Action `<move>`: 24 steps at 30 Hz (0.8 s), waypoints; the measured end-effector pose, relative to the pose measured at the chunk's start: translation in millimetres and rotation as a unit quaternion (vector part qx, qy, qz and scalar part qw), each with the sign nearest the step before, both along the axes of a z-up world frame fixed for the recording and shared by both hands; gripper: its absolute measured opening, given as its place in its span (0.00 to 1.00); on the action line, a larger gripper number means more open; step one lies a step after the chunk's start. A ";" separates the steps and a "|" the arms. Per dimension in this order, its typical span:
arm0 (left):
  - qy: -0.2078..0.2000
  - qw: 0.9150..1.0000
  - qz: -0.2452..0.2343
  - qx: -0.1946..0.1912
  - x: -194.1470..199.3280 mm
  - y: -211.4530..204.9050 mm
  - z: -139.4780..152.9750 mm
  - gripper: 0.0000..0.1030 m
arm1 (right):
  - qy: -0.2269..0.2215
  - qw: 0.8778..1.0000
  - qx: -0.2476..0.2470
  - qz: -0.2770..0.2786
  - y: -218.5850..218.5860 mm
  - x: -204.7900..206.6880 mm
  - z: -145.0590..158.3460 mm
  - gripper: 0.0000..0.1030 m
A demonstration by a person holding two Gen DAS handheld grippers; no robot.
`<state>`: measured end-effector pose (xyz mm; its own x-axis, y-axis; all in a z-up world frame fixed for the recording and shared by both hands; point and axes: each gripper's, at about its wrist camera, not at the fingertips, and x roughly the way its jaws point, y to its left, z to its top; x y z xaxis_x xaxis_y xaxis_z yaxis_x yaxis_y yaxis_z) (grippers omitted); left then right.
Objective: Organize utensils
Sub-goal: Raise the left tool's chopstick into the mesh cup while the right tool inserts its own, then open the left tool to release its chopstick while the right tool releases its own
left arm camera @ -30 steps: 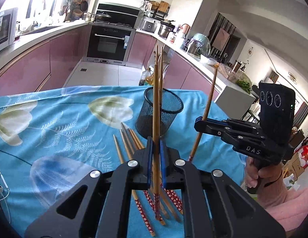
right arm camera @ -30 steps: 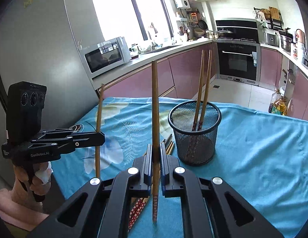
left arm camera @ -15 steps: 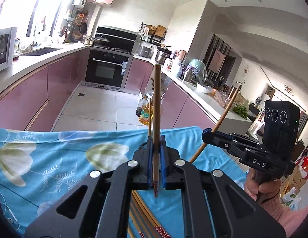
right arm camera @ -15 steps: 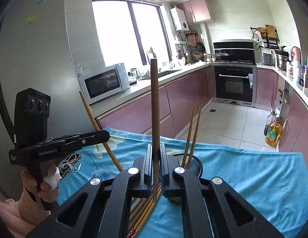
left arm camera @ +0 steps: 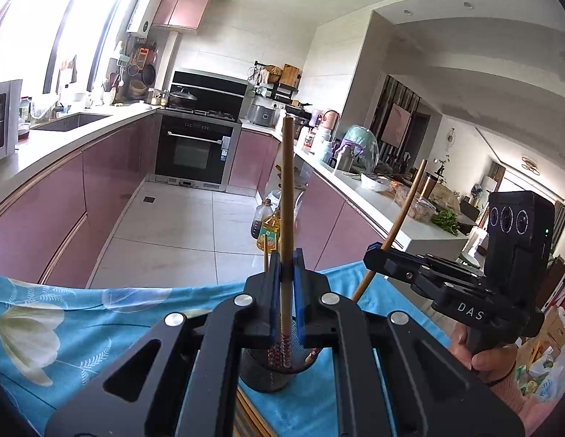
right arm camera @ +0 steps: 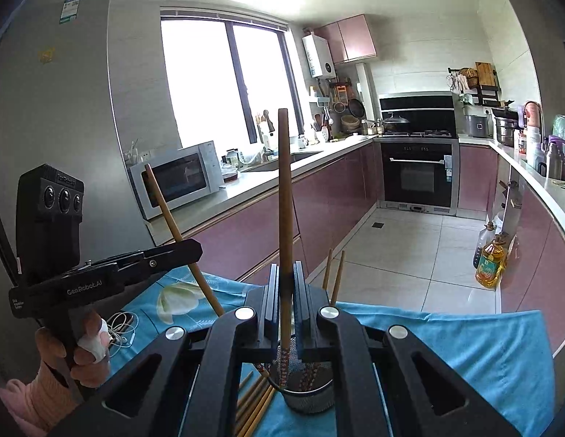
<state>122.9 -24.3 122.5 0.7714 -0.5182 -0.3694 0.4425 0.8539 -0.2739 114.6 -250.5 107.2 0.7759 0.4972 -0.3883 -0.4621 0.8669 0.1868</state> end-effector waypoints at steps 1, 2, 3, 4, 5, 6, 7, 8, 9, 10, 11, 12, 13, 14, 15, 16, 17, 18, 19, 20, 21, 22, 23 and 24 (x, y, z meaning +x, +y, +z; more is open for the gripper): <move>0.001 1.000 0.002 0.007 3.2 -4.9 -1.1 0.07 | 0.005 1.000 -0.001 -0.002 0.4 3.3 -3.1 0.06; 0.002 1.000 0.005 0.015 6.6 -7.7 -3.5 0.07 | 0.010 1.000 -0.003 -0.003 1.0 7.1 -6.9 0.06; 0.006 1.000 0.005 0.025 10.0 -12.0 -7.3 0.07 | 0.017 1.000 -0.006 -0.004 1.7 10.9 -11.0 0.06; 0.015 0.999 0.001 0.033 14.3 -16.4 -12.5 0.07 | 0.024 1.000 -0.009 -0.004 3.2 13.0 -15.0 0.06; 0.024 0.999 -0.002 0.040 18.2 -20.4 -18.2 0.07 | 0.032 0.999 -0.011 -0.003 4.6 16.1 -18.1 0.06; 0.033 0.998 -0.005 0.047 22.4 -22.7 -25.2 0.07 | 0.040 0.999 -0.014 -0.001 5.7 18.8 -22.5 0.06; 0.042 0.998 -0.008 0.055 26.9 -25.4 -32.4 0.07 | 0.049 0.999 -0.017 -0.001 7.0 21.6 -27.1 0.06; 0.051 0.997 -0.007 0.063 31.8 -28.1 -40.4 0.07 | 0.058 0.998 -0.021 0.001 8.5 24.3 -31.7 0.06; 0.060 0.996 -0.009 0.071 34.5 -30.8 -46.2 0.07 | 0.069 0.997 -0.024 0.003 9.6 26.8 -35.9 0.06; 0.068 0.994 -0.013 0.079 36.8 -33.7 -51.6 0.07 | 0.078 0.997 -0.026 0.003 9.6 29.3 -40.2 0.06; 0.076 0.993 -0.015 0.086 43.4 -33.6 -61.3 0.07 | 0.087 0.996 -0.028 0.003 9.6 31.1 -44.6 0.06; 0.084 0.992 -0.018 0.093 47.1 -35.5 -66.8 0.07 | 0.098 0.995 -0.032 0.004 10.2 34.5 -49.4 0.06; 0.092 0.991 -0.019 0.099 51.2 -37.3 -72.6 0.07 | 0.106 0.994 -0.034 0.003 10.9 37.3 -53.0 0.06; 0.098 0.990 -0.022 0.103 54.7 -38.7 -77.6 0.07 | 0.114 0.993 -0.035 0.002 10.8 40.2 -56.9 0.06; 0.103 0.989 -0.025 0.105 57.7 -40.9 -82.8 0.07 | 0.121 0.992 -0.036 0.002 11.1 42.3 -60.4 0.06; 0.104 0.988 -0.025 0.108 59.8 -42.3 -85.4 0.07 | 0.130 0.991 -0.038 0.001 12.1 44.8 -64.1 0.06; 0.107 0.988 -0.026 0.109 62.6 -43.0 -87.7 0.07 | 0.136 0.990 -0.038 -0.002 12.0 47.5 -67.5 0.06; 0.109 0.988 -0.027 0.109 66.5 -42.4 -90.8 0.07 | 0.142 0.989 -0.038 -0.003 12.5 49.8 -70.3 0.06; 0.111 0.987 -0.026 0.110 68.8 -43.1 -92.0 0.07 | 0.146 0.989 -0.039 -0.005 12.7 52.3 -72.9 0.06; 0.111 0.987 -0.025 0.111 71.0 -42.8 -94.6 0.07 | 0.149 0.988 -0.039 -0.006 12.2 54.3 -74.5 0.06; 0.112 0.987 -0.025 0.112 72.7 -42.9 -96.0 0.08 | 0.151 0.988 -0.039 -0.007 12.8 56.6 -75.8 0.06; 0.114 0.987 -0.026 0.112 75.3 -43.5 -97.8 0.08 | 0.154 0.987 -0.039 -0.009 13.4 58.2 -77.6 0.06; 0.116 0.986 -0.026 0.113 77.2 -44.7 -99.5 0.08 | 0.155 0.987 -0.039 -0.011 11.0 60.8 -77.9 0.06; 0.117 0.986 -0.025 0.114 79.4 -44.4 -101.0 0.08 | 0.156 0.987 -0.038 -0.012 11.4 61.9 -79.0 0.07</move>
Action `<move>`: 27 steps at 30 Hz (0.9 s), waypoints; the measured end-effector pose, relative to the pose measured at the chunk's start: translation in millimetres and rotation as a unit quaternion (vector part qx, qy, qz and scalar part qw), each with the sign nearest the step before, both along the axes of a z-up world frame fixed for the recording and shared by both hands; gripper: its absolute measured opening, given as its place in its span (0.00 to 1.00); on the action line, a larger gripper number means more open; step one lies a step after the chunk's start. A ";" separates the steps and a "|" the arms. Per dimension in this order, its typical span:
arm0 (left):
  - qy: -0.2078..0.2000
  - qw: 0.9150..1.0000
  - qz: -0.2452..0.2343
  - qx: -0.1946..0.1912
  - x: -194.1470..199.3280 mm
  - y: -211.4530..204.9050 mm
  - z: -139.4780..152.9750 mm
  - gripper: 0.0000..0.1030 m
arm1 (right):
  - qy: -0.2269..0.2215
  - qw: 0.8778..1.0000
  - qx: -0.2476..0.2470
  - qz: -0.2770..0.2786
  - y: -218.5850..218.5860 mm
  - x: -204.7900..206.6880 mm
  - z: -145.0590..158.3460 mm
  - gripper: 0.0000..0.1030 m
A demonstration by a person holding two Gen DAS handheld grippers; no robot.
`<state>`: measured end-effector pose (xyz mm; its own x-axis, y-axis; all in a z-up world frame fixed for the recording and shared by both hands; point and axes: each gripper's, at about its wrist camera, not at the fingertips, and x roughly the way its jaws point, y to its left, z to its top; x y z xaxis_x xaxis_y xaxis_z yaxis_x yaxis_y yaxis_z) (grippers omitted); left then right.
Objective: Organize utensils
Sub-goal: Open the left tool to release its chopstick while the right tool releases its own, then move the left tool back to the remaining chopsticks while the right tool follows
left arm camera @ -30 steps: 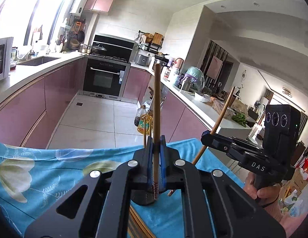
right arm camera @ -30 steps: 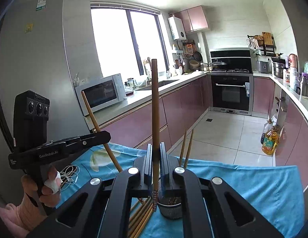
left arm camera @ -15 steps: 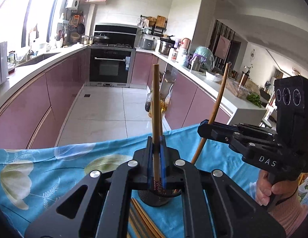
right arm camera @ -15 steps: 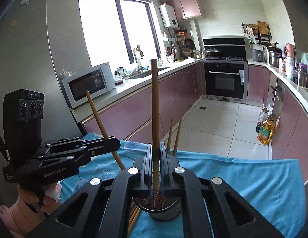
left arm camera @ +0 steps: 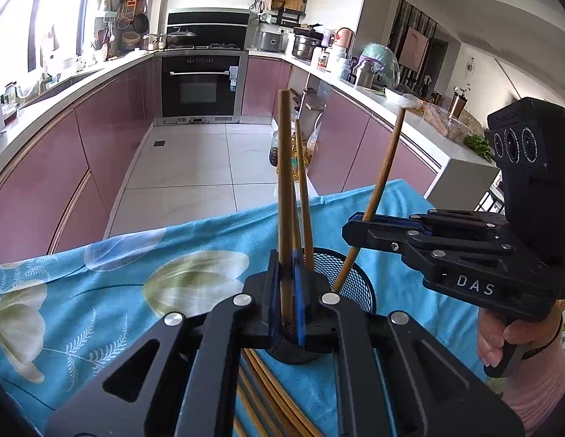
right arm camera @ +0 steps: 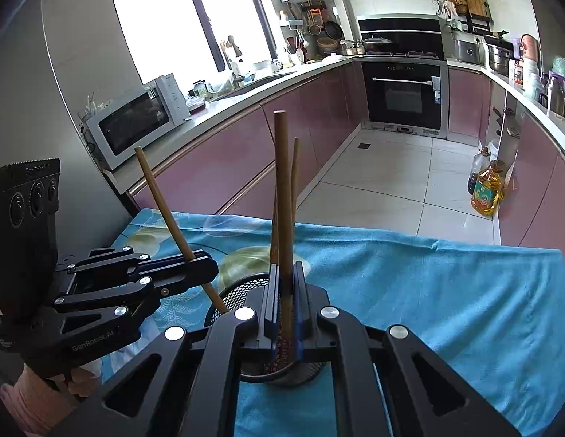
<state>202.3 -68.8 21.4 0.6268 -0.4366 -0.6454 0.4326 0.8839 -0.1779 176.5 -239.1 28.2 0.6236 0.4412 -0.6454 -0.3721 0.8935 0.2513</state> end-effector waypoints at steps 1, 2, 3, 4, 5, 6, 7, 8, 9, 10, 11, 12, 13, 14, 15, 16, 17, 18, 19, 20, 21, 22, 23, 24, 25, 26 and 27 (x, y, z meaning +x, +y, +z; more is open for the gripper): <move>0.001 1.000 0.001 0.000 1.7 -0.6 -1.6 0.09 | 0.001 1.000 0.000 -0.002 0.1 0.7 0.2 0.08; 0.001 1.000 0.003 0.000 2.1 -2.1 -2.8 0.11 | 0.001 1.000 0.000 -0.007 -0.5 1.5 0.2 0.09; 0.002 1.000 0.005 -0.001 2.9 -2.3 -3.5 0.16 | 0.002 1.000 0.003 -0.009 -0.8 2.1 -0.4 0.16; 0.003 1.000 0.007 -0.004 3.2 -1.9 -4.2 0.21 | 0.000 1.000 0.006 -0.011 -1.6 2.5 -0.2 0.21; 0.002 1.000 0.010 -0.006 2.5 -1.5 -4.9 0.21 | -0.005 1.000 0.005 -0.014 -2.6 2.2 1.0 0.23; 0.000 1.000 0.013 -0.008 1.2 -0.5 -5.9 0.21 | -0.010 1.000 0.004 -0.016 -2.8 0.8 1.6 0.23; -0.002 1.000 0.016 -0.009 0.1 0.8 -6.6 0.22 | -0.013 1.000 0.005 -0.017 -3.3 -0.2 2.3 0.23; -0.005 1.000 0.019 -0.011 -2.6 3.1 -7.6 0.23 | -0.015 1.000 0.006 -0.017 -4.1 -0.6 2.8 0.23; -0.008 1.000 0.022 -0.012 -5.2 7.3 -7.6 0.25 | -0.017 1.000 0.006 -0.016 -4.2 -1.0 3.1 0.23; -0.011 1.000 0.025 -0.014 -7.6 9.1 -7.4 0.26 | -0.019 1.000 0.005 -0.018 -4.4 -2.0 3.2 0.23; -0.014 0.999 0.029 -0.015 -10.5 11.9 -7.8 0.27 | -0.020 1.000 0.005 -0.018 -4.3 -2.5 3.2 0.23; -0.016 0.999 0.032 -0.015 -13.3 14.6 -8.2 0.28 | -0.021 1.000 0.004 -0.017 -4.1 -3.9 2.8 0.23; -0.020 0.999 0.036 -0.017 -16.2 17.2 -8.8 0.32 | -0.022 1.000 0.004 -0.017 -4.1 -5.0 2.7 0.23; -0.024 0.999 0.039 -0.017 -20.5 18.5 -8.6 0.34 | -0.025 1.000 0.003 -0.017 -3.9 -6.9 2.5 0.23; -0.028 0.999 0.043 -0.017 -24.9 20.8 -7.9 0.37 | -0.027 0.999 0.001 -0.017 -3.5 -9.0 2.4 0.24; -0.033 0.998 0.047 -0.017 -29.5 22.6 -7.2 0.43 | -0.030 0.999 0.001 -0.018 -3.1 -11.2 2.8 0.24; -0.036 0.998 0.051 -0.018 -33.4 25.0 -7.0 0.48 | -0.033 0.999 0.001 -0.017 -3.2 -13.8 2.9 0.27; -0.040 0.998 0.053 -0.021 -37.4 27.8 -6.9 0.57 | -0.038 0.999 -0.001 -0.018 -2.8 -17.6 2.9 0.32; -0.045 0.997 0.054 -0.024 -41.2 30.6 -7.0 0.59 | -0.043 0.999 -0.003 -0.020 -2.2 -21.1 3.5 0.34; -0.048 0.997 0.056 -0.024 -44.2 33.9 -6.9 0.59 | -0.048 0.999 -0.005 -0.020 -1.4 -25.0 3.8 0.35; -0.052 0.997 0.059 -0.021 -47.6 35.5 -6.8 0.59 | -0.052 0.998 -0.007 -0.020 -0.6 -29.3 3.8 0.35; -0.057 0.996 0.062 -0.020 -50.9 37.3 -7.1 0.61 | -0.055 0.998 -0.007 -0.020 0.0 -33.0 4.0 0.35; -0.060 0.996 0.065 -0.020 -54.8 39.1 -6.4 0.62 | -0.061 0.998 -0.007 -0.020 0.7 -37.9 4.5 0.37; -0.065 0.995 0.069 -0.019 -58.3 41.3 -5.3 0.66 | -0.066 0.998 -0.007 -0.020 1.4 -42.6 5.1 0.40; -0.070 0.995 0.073 -0.018 -62.7 43.9 -5.5 0.73 | -0.073 0.997 -0.007 -0.021 2.0 -48.4 5.0 0.42; -0.075 0.994 0.075 -0.018 -67.6 45.9 -5.3 0.76 | -0.077 0.997 -0.006 -0.020 2.7 -54.4 4.4 0.44; -0.079 0.994 0.079 -0.016 -73.6 47.9 -5.7 0.79 | -0.080 0.997 -0.003 -0.016 3.2 -59.9 3.4 0.44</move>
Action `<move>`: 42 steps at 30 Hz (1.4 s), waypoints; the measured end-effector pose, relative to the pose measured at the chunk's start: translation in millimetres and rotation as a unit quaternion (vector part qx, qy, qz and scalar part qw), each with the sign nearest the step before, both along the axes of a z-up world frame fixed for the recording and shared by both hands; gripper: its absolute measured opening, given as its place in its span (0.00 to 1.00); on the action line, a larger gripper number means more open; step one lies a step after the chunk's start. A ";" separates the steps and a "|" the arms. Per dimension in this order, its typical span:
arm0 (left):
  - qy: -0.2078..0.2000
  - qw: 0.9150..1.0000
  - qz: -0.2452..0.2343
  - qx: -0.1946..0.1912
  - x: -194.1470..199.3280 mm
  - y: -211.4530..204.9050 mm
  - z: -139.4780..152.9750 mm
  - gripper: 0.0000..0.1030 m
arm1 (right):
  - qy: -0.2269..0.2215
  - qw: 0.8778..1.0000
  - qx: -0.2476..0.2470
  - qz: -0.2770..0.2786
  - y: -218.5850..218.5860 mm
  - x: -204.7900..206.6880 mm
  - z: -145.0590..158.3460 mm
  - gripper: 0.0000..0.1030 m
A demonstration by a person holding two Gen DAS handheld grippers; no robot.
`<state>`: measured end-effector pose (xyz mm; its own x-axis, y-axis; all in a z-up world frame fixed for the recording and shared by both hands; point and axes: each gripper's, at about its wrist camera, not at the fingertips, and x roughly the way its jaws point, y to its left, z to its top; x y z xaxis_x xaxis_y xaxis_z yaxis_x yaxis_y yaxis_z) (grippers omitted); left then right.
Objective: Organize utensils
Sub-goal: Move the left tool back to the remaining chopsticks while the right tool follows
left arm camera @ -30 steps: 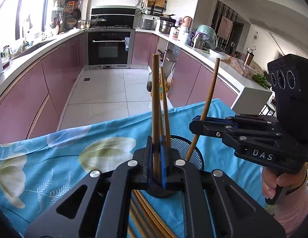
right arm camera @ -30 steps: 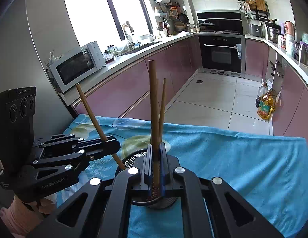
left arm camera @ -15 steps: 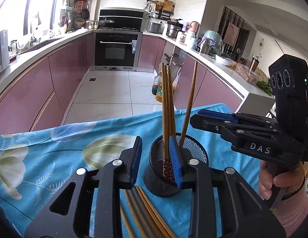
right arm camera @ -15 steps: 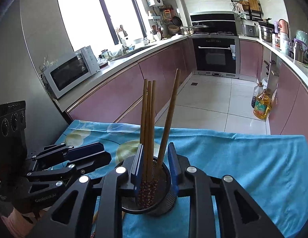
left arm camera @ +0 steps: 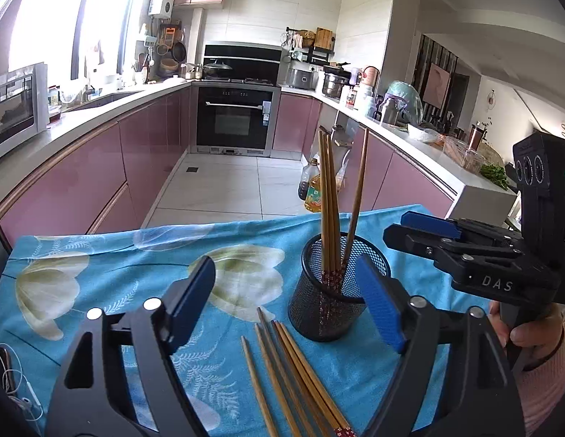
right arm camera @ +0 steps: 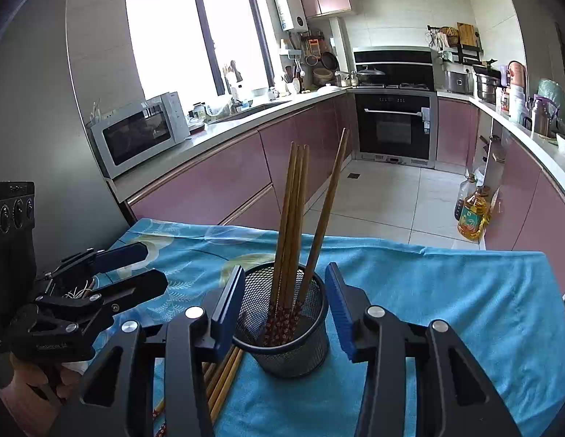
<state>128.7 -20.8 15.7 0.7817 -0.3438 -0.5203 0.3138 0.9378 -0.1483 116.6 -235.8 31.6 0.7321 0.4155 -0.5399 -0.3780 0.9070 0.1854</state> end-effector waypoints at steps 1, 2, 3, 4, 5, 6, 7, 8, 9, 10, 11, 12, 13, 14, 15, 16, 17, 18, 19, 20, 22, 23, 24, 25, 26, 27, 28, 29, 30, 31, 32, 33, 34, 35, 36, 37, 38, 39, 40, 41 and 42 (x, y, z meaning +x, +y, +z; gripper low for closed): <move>-0.004 1.000 0.005 0.003 -4.8 2.8 -1.5 0.80 | -0.002 1.000 0.002 0.005 0.9 -6.8 -1.6 0.44; -0.006 1.000 0.008 0.007 -10.3 5.2 -2.7 0.83 | -0.004 1.000 0.002 0.010 2.5 -13.0 -3.8 0.45; -0.006 1.000 0.013 0.010 -14.4 8.3 -5.2 0.84 | -0.005 1.000 -0.001 0.013 3.9 -18.2 -6.1 0.45; -0.005 1.000 0.019 0.012 -17.6 10.7 -6.6 0.84 | -0.005 1.000 -0.002 0.017 5.6 -23.8 -9.4 0.45; -0.003 1.000 0.022 0.013 -21.6 13.8 -9.5 0.85 | -0.001 1.000 -0.003 0.021 7.1 -28.1 -12.9 0.45; 0.001 1.000 0.024 0.014 -25.5 17.3 -13.0 0.85 | 0.003 1.000 -0.003 0.027 8.5 -32.2 -17.2 0.45; 0.004 0.999 0.028 0.017 -28.9 20.5 -16.7 0.85 | 0.010 0.999 -0.003 0.033 10.3 -35.6 -22.0 0.45; 0.005 0.999 0.033 0.020 -33.6 24.1 -20.4 0.85 | 0.018 0.999 -0.005 0.039 12.9 -38.3 -27.0 0.45; 0.008 0.999 0.037 0.023 -36.8 26.7 -24.2 0.85 | 0.025 0.999 -0.010 0.044 15.8 -41.0 -32.9 0.45; 0.011 0.999 0.039 0.027 -39.5 29.1 -28.2 0.85 | 0.032 0.998 -0.015 0.049 18.5 -42.8 -38.4 0.45; 0.014 0.998 0.043 0.034 -42.6 31.1 -33.1 0.85 | 0.041 0.998 -0.019 0.052 21.1 -44.1 -44.8 0.45; 0.019 0.998 0.046 0.038 -44.6 32.6 -37.8 0.85 | 0.050 0.997 -0.021 0.056 23.2 -45.0 -50.6 0.45; 0.027 0.998 0.046 0.039 -45.5 34.2 -42.6 0.84 | 0.058 0.996 -0.023 0.058 25.5 -45.6 -56.4 0.45; 0.034 0.998 0.047 0.038 -46.2 35.2 -46.7 0.84 | 0.066 0.996 -0.023 0.060 27.3 -46.0 -61.3 0.45; 0.040 0.997 0.049 0.040 -47.7 36.2 -51.9 0.84 | 0.073 0.995 -0.023 0.061 29.6 -46.3 -65.6 0.45; 0.045 0.997 0.050 0.045 -49.7 34.8 -57.2 0.84 | 0.079 0.995 -0.024 0.061 31.3 -46.8 -70.0 0.45; 0.050 0.996 0.051 0.050 -50.4 34.3 -62.4 0.84 | 0.083 0.995 -0.026 0.059 32.6 -47.0 -73.5 0.45; 0.055 0.996 0.052 0.054 -51.4 34.7 -66.7 0.84 | 0.087 0.994 -0.027 0.057 33.8 -47.0 -76.6 0.45; 0.061 0.995 0.052 0.054 -52.5 35.5 -71.2 0.83 | 0.092 0.994 -0.026 0.057 34.8 -47.3 -79.9 0.45; 0.068 0.995 0.052 0.051 -53.0 36.0 -75.5 0.83 | 0.096 0.993 -0.026 0.058 36.1 -47.7 -83.0 0.45; 0.077 0.994 0.054 0.049 -54.4 36.9 -84.0 0.83 | 0.103 0.993 -0.029 0.058 38.9 -48.9 -88.3 0.45; 0.081 0.994 0.055 0.050 -55.0 37.2 -87.5 0.83 | 0.107 0.992 -0.030 0.058 39.8 -49.4 -90.9 0.45; 0.084 0.994 0.055 0.052 -55.5 37.3 -90.9 0.82 | 0.110 0.992 -0.031 0.058 40.7 -49.7 -93.3 0.45; 0.088 0.993 0.055 0.054 -56.8 36.4 -94.1 0.82 | 0.113 0.991 -0.032 0.058 41.9 -50.2 -95.4 0.45; 0.092 0.993 0.054 0.056 -57.4 35.8 -97.0 0.82 | 0.115 0.991 -0.034 0.058 43.3 -51.0 -96.9 0.45; 0.095 0.992 0.053 0.058 -57.9 34.5 -99.0 0.81 | 0.116 0.991 -0.035 0.059 44.4 -51.6 -98.2 0.45; 0.098 0.992 0.053 0.060 -58.3 33.2 -100.8 0.80 | 0.118 0.991 -0.036 0.059 45.5 -52.2 -99.3 0.45; 0.102 0.992 0.052 0.061 -58.3 32.7 -103.5 0.80 | 0.119 0.991 -0.037 0.058 46.5 -52.4 -100.3 0.45; 0.106 0.991 0.051 0.063 -58.3 32.2 -106.0 0.79 | 0.120 0.990 -0.038 0.059 47.5 -52.8 -101.1 0.45; 0.109 0.991 0.050 0.065 -58.1 30.7 -106.7 0.78 | 0.119 0.990 -0.039 0.059 48.2 -53.3 -101.7 0.45; 0.112 0.990 0.049 0.065 -57.9 30.0 -108.3 0.77 | 0.120 0.990 -0.041 0.059 48.7 -53.8 -102.0 0.45; 0.114 0.990 0.047 0.065 -57.9 29.3 -109.5 0.76 | 0.120 0.990 -0.042 0.060 49.0 -53.4 -102.3 0.44; 0.116 0.990 0.045 0.066 -57.7 28.5 -110.9 0.76 | 0.120 0.990 -0.044 0.060 50.0 -53.8 -102.5 0.44; 0.117 0.990 0.043 0.068 -58.2 27.0 -111.3 0.74 | 0.120 0.990 -0.046 0.060 50.0 -54.5 -103.1 0.44; 0.118 0.990 0.042 0.070 -58.0 26.0 -112.1 0.73 | 0.121 0.990 -0.048 0.060 50.8 -54.6 -103.5 0.44; 0.118 0.990 0.040 0.071 -58.2 24.8 -112.2 0.71 | 0.121 0.990 -0.050 0.060 51.6 -54.1 -103.9 0.43; 0.119 0.990 0.038 0.072 -57.7 23.6 -112.5 0.70 | 0.121 0.989 -0.052 0.060 52.2 -54.2 -104.5 0.43; 0.120 0.989 0.037 0.074 -57.0 22.3 -112.9 0.69 | 0.122 0.989 -0.054 0.059 53.0 -53.9 -105.0 0.42; 0.121 0.989 0.035 0.076 -56.6 21.5 -113.5 0.66 | 0.122 0.989 -0.055 0.059 53.5 -53.7 -105.6 0.42; 0.123 0.989 0.033 0.078 -56.1 20.4 -114.3 0.65 | 0.123 0.989 -0.057 0.059 54.0 -53.8 -106.1 0.41; 0.124 0.989 0.032 0.080 -55.5 19.2 -114.8 0.62 | 0.123 0.989 -0.058 0.059 54.4 -53.9 -106.3 0.40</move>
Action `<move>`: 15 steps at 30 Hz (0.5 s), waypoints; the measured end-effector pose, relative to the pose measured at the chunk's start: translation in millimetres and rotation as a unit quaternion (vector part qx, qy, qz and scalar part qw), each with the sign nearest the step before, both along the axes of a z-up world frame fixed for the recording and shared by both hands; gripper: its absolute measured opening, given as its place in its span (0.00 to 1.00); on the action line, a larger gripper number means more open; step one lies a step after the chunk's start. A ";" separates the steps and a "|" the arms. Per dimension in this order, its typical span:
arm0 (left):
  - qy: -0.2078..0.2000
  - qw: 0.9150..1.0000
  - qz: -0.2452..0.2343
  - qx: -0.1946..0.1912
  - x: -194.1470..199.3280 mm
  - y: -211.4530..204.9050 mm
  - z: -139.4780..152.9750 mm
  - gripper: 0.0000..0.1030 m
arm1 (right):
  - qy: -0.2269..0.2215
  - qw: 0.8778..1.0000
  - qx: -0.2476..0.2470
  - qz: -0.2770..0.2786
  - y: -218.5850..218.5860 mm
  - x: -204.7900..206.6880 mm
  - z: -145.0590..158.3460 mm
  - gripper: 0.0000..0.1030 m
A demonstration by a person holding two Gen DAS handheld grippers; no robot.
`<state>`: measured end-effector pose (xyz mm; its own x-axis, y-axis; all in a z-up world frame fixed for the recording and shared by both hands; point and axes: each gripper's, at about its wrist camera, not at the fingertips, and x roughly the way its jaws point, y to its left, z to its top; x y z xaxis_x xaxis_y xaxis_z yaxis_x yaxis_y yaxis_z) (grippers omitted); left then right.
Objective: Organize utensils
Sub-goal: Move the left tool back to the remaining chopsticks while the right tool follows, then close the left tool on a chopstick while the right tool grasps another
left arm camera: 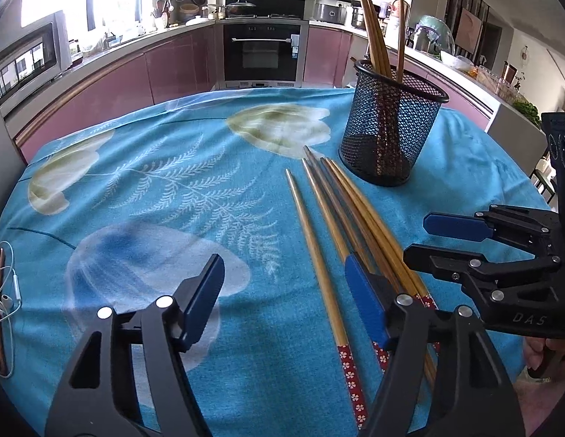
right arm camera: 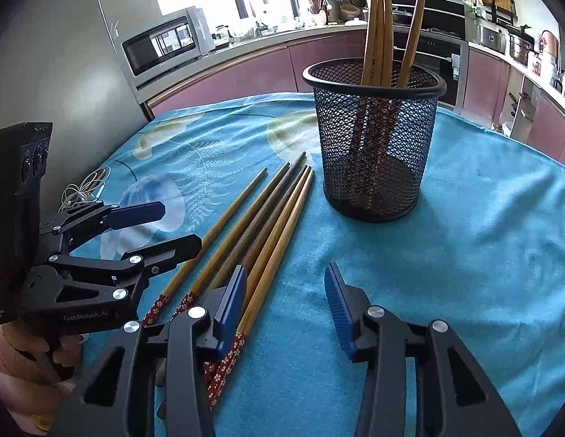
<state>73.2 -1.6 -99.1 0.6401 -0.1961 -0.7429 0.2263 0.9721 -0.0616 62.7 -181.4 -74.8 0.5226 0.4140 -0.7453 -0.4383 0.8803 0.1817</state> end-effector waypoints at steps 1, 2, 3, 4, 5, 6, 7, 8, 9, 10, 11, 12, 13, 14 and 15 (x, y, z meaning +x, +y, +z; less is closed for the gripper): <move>0.002 1.000 -0.002 0.002 0.4 -0.9 -1.1 0.59 | 0.000 1.000 -0.002 0.000 0.3 0.0 -0.3 0.40; 0.004 1.000 -0.004 0.004 1.1 -2.1 -2.1 0.58 | 0.001 1.000 -0.004 0.000 0.7 0.0 -0.7 0.40; 0.006 1.000 -0.005 0.005 1.4 -3.4 -3.0 0.57 | 0.001 1.000 -0.006 -0.001 1.0 0.2 -1.3 0.40; 0.007 1.000 -0.006 0.006 1.2 -3.9 -3.7 0.56 | 0.002 1.000 -0.007 -0.001 0.5 0.5 -1.4 0.40; 0.008 1.000 -0.007 0.007 1.2 -4.5 -4.0 0.56 | 0.003 1.000 -0.008 0.000 0.8 0.8 -2.0 0.40; 0.008 1.000 -0.009 0.007 1.3 -5.0 -4.2 0.55 | 0.004 1.000 -0.009 0.000 1.2 1.0 -2.7 0.40; 0.009 1.000 -0.010 0.007 1.1 -5.1 -4.8 0.54 | 0.005 1.000 -0.012 0.000 2.7 1.5 -3.5 0.40; 0.009 1.000 -0.011 0.007 1.5 -5.5 -5.4 0.54 | 0.005 1.000 -0.012 0.000 3.4 1.8 -3.9 0.39; 0.011 1.000 -0.011 0.009 1.8 -5.9 -5.9 0.53 | 0.005 1.000 -0.012 0.000 3.2 1.9 -4.2 0.39; 0.013 1.000 -0.012 0.010 2.7 -6.6 -6.6 0.52 | 0.005 1.000 -0.012 0.000 3.5 2.2 -4.4 0.39; 0.016 1.000 -0.012 0.010 3.9 -7.0 -7.4 0.52 | 0.005 1.000 -0.013 0.000 3.7 2.4 -4.6 0.39; 0.018 1.000 -0.012 0.011 4.2 -7.2 -8.5 0.50 | 0.006 1.000 -0.013 0.001 3.5 2.6 -4.7 0.39; 0.017 1.000 -0.012 0.012 4.4 -7.6 -8.7 0.49 | 0.006 1.000 -0.014 0.001 3.5 2.6 -4.6 0.39; 0.018 1.000 -0.013 0.012 4.8 -8.1 -8.6 0.49 | 0.006 1.000 -0.014 0.001 3.7 2.8 -4.5 0.39; 0.018 1.000 -0.013 0.012 4.3 -7.9 -8.6 0.49 | 0.006 1.000 -0.014 0.001 3.4 2.9 -4.7 0.39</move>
